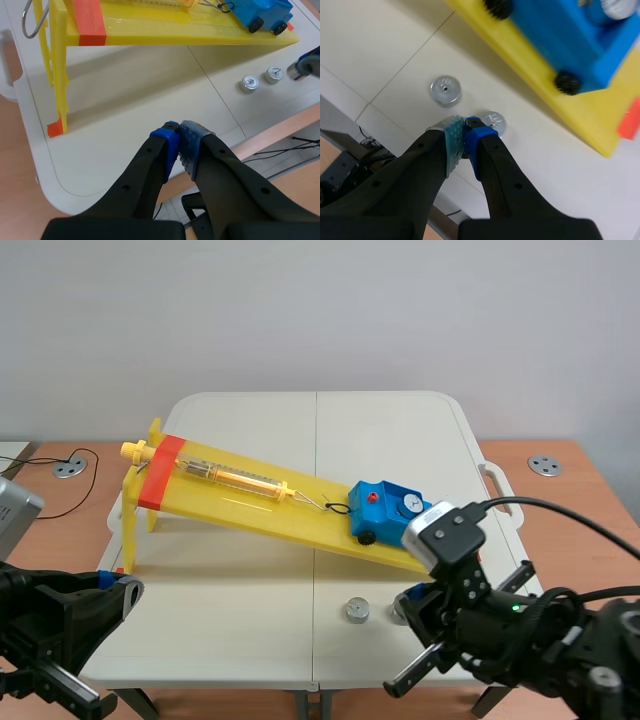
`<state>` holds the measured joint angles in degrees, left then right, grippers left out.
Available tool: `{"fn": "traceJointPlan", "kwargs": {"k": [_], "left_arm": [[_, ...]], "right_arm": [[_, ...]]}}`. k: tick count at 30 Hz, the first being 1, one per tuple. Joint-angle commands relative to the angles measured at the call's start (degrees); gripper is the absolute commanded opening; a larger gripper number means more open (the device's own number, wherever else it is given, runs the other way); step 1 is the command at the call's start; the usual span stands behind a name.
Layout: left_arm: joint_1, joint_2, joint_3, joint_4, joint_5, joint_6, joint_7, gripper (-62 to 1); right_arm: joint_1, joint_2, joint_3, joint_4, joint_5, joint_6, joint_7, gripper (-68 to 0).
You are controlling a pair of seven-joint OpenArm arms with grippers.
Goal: Place the four metal weights on the blue cart on the ramp.
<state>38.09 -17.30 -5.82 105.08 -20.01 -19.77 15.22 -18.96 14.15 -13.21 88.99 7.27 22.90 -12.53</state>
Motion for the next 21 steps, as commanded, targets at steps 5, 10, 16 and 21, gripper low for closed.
{"fn": "traceJointPlan", "kwargs": {"k": [5, 10, 16, 21], "left_arm": [[-1.14, 0.31, -0.83, 2.49, -4.24, -1.44, -5.09, -58.2], [-1.14, 0.31, -0.83, 2.49, -4.24, -1.44, -5.09, -58.2], [-1.14, 0.31, -0.83, 2.49, -4.24, -1.44, -5.07, -58.2], [-1.14, 0.31, -0.83, 2.49, -4.24, -1.44, -5.07, -58.2]], "right_arm": [[-2.36, 1.81, 11.58, 15.10, 17.20, 3.06, 1.09, -66.9], [-2.05, 1.36, 18.43, 18.16, 28.81, 5.27, -1.73, -66.9], [2.43, -2.51, 20.68, 17.77, 30.38, 5.25, -3.04, -66.9], [7.85, -6.49, 19.17, 13.44, 29.99, 5.22, -3.30, -66.9]]}}
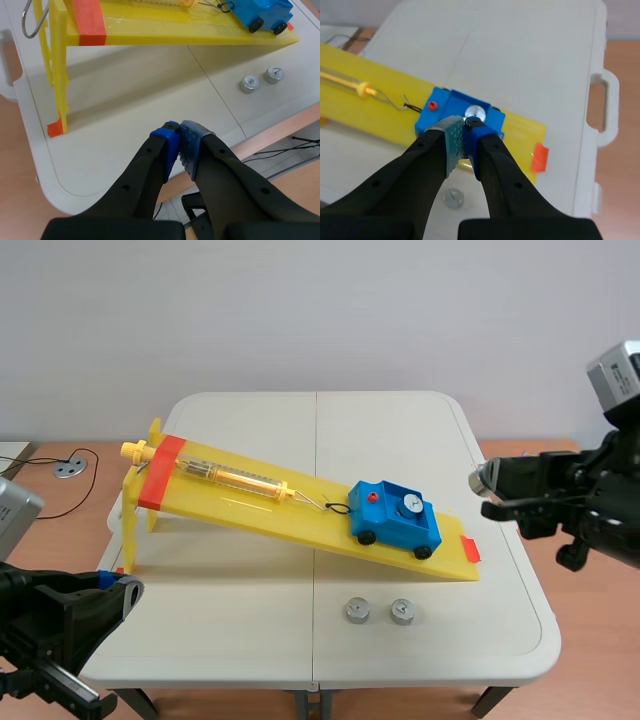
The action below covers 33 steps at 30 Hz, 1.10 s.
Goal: Place the four metal weights on the blue cart on the ramp.
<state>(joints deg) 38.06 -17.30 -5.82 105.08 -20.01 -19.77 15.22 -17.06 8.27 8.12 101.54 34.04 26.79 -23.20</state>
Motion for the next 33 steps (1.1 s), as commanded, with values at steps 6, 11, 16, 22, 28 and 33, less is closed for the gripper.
{"fn": "traceJointPlan", "kwargs": {"k": [6, 11, 16, 22, 28, 33], "left_arm": [[-1.11, 0.31, -0.83, 2.49, -4.24, -1.44, -5.09, -58.2], [-1.11, 0.31, -0.83, 2.49, -4.24, -1.44, -5.07, -58.2], [-1.11, 0.31, -0.83, 2.49, -4.24, -1.44, -5.07, -58.2], [-1.11, 0.31, -0.83, 2.49, -4.24, -1.44, -5.07, -58.2], [-1.11, 0.31, -0.83, 2.49, -4.24, -1.44, -5.07, -58.2], [-1.11, 0.31, -0.83, 2.49, -4.24, -1.44, -5.09, -58.2]], "right_arm": [[11.67, -4.87, -2.97, -7.17, 2.36, 1.36, 7.43, -66.9], [15.91, -6.88, -2.95, -12.98, 2.36, 1.36, 7.48, -66.9], [19.08, -8.00, -2.95, -17.70, 2.36, 1.38, 7.89, -66.9], [21.33, -9.18, -2.95, -21.64, 2.19, 1.33, 7.87, -66.9], [21.42, -9.57, -2.95, -23.93, 1.90, 1.07, 9.25, -66.9], [21.68, -9.57, -2.95, -24.59, 0.90, 1.07, 9.40, -66.9]]}}
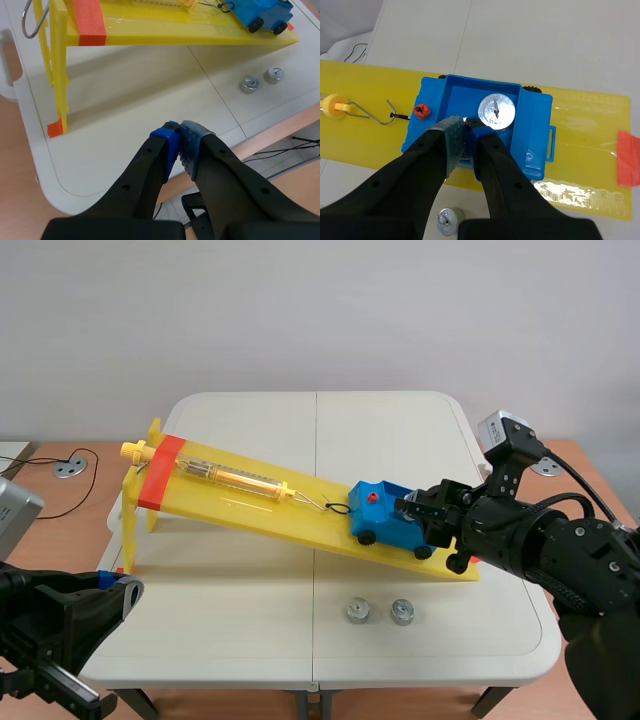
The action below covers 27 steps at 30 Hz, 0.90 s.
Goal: Place the four metal weights on the blue cart on the ramp.
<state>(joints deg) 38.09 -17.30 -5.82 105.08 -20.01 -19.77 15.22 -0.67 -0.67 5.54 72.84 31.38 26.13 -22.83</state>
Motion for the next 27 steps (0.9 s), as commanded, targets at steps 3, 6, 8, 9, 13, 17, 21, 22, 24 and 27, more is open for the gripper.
{"fn": "traceJointPlan", "kwargs": {"k": [3, 6, 8, 9, 13, 17, 21, 22, 24, 27], "left_arm": [[-1.14, 0.31, -0.83, 2.49, -4.24, -1.44, -5.09, -58.2], [-1.14, 0.31, -0.83, 2.49, -4.24, -1.44, -5.09, -58.2], [-1.14, 0.31, -0.83, 2.49, -4.24, -1.44, -5.09, -58.2], [-1.14, 0.31, -0.83, 2.49, -4.24, -1.44, -5.09, -58.2], [-1.14, 0.31, -0.83, 2.49, -4.24, -1.44, -5.09, -58.2], [-1.14, 0.31, -0.83, 2.49, -4.24, -1.44, -5.09, -58.2], [-1.14, 0.31, -0.83, 2.49, -4.24, -1.44, -5.09, -58.2], [-1.14, 0.31, -0.83, 2.49, -4.24, -1.44, -5.09, -58.2], [-1.14, 0.31, -0.83, 2.49, -4.24, -1.44, -5.09, -58.2], [-1.14, 0.31, -0.83, 2.49, -4.24, -1.44, -5.09, -58.2]], "right_arm": [[5.29, -0.63, -0.35, 4.11, 3.48, 1.73, 9.07, -65.9], [5.29, -0.61, -0.24, 4.11, 3.04, 1.73, 9.25, -58.6], [5.29, -0.59, -0.24, 4.13, 2.43, 1.73, 9.27, -56.6], [5.29, -0.52, -0.24, 4.13, 2.25, 1.75, 9.27, -55.7], [5.27, 0.07, 0.81, 4.24, 2.29, 2.58, 9.20, -50.5], [4.85, 2.27, 3.10, 5.35, 2.60, 7.28, 7.98, -47.0], [2.40, 6.16, 5.27, 9.18, 3.87, 11.43, 7.52, -47.0], [1.46, 7.26, 5.79, 10.49, 4.24, 11.96, 7.48, -47.0], [-0.66, 9.53, 6.67, 13.27, 4.96, 13.00, 7.39, -47.0], [-4.31, 12.92, 7.65, 17.86, 5.31, 13.68, 7.02, -47.0]]}}
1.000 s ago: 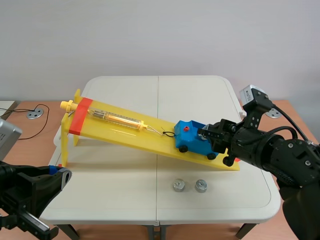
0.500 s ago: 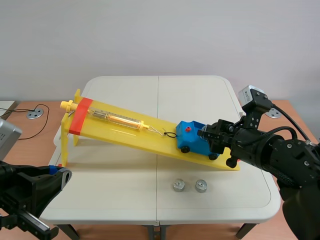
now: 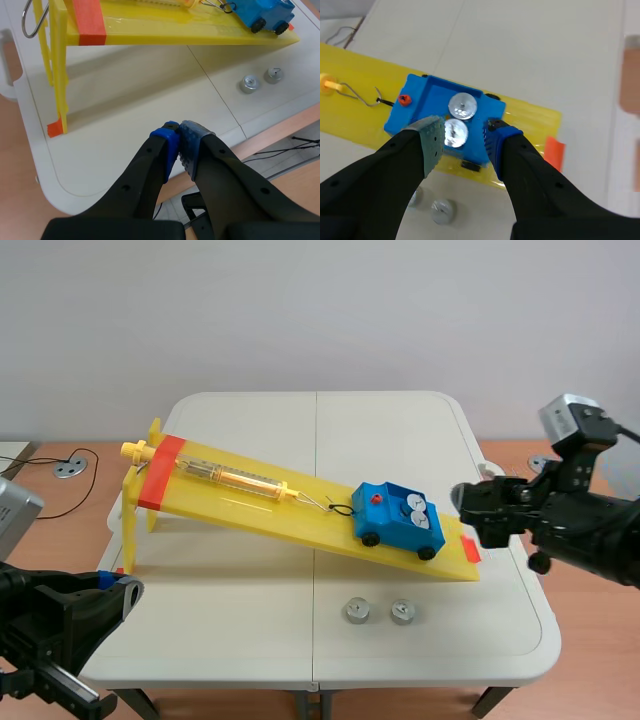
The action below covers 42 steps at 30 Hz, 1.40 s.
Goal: Place the four metal weights on the blue cart on the ramp.
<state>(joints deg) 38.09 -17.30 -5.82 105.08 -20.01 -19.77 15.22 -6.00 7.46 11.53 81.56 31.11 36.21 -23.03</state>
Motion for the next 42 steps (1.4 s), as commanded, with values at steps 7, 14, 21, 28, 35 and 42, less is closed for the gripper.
{"fn": "traceJointPlan", "kwargs": {"k": [7, 14, 21, 28, 35, 42], "left_arm": [[-1.14, 0.31, -0.83, 2.49, -4.24, -1.44, -5.09, -58.2], [-1.16, 0.31, -0.83, 2.49, -4.24, -1.44, -5.11, -58.2], [-1.16, 0.31, -0.83, 2.49, -4.26, -1.44, -5.09, -58.2], [-1.16, 0.31, -0.83, 2.49, -4.26, -1.44, -5.09, -58.2], [-1.16, 0.31, -0.83, 2.49, -4.26, -1.44, -5.09, -58.2], [-1.16, 0.31, -0.83, 2.49, -4.26, -1.44, -5.09, -58.2]], "right_arm": [[-8.76, 11.32, 2.08, 20.26, 5.33, 4.24, 6.38, -47.0], [-17.25, 12.85, 2.03, 27.45, 4.85, 4.20, 4.96, -47.0], [-19.21, 12.83, -0.13, 27.54, -1.95, 3.82, 6.49, -47.1], [-16.17, 10.54, -8.50, 24.41, -11.37, 0.63, 9.94, -47.1], [-10.49, 5.81, -14.84, 16.15, -17.99, -0.87, 12.57, -47.1], [-5.68, 2.32, -20.09, 9.27, -23.82, -4.55, 15.23, -47.1]]}}
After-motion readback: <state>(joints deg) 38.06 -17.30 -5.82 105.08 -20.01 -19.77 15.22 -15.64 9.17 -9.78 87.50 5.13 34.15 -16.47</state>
